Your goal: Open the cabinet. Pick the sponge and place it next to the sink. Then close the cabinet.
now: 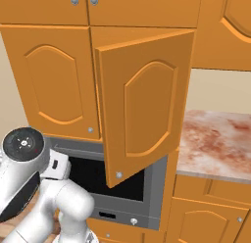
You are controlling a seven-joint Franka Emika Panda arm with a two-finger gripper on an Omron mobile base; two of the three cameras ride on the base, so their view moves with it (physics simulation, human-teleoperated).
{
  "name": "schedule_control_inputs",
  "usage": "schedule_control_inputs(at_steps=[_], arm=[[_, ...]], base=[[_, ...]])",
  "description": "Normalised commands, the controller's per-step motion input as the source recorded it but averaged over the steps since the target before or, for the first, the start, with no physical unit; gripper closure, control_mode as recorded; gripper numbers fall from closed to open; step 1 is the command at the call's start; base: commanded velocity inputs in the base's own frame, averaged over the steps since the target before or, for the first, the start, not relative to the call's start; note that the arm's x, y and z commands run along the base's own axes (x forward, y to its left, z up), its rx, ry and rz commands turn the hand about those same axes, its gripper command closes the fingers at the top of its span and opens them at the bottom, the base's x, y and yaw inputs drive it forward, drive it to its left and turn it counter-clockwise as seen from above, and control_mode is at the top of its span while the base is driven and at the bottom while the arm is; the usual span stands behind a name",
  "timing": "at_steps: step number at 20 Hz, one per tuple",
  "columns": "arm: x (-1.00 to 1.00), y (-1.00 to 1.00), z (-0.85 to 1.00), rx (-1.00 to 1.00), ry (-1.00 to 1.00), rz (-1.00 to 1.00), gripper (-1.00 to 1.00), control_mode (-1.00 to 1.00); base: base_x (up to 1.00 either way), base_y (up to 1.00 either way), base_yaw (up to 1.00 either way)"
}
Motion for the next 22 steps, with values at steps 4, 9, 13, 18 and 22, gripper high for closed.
schedule_control_inputs(at_steps=[4,9,13,18,22], arm=[[0.3,0.73,0.0,-0.1,-0.26,-0.02,-1.0,-1.0],[0.23,0.52,0.0,-0.19,-0.23,-0.05,-1.0,-1.0],[0.27,0.14,0.0,-0.28,-0.23,-0.14,-1.0,-1.0],[0.21,0.0,0.0,-0.29,-0.22,-0.24,-1.0,-1.0],[0.19,0.0,0.0,-0.23,-0.19,-0.27,-1.0,-1.0]], base=[[0.0,0.0,0.0],[0.0,0.0,0.0],[0.0,0.0,0.0],[0.0,0.0,0.0],[0.0,0.0,0.0]])
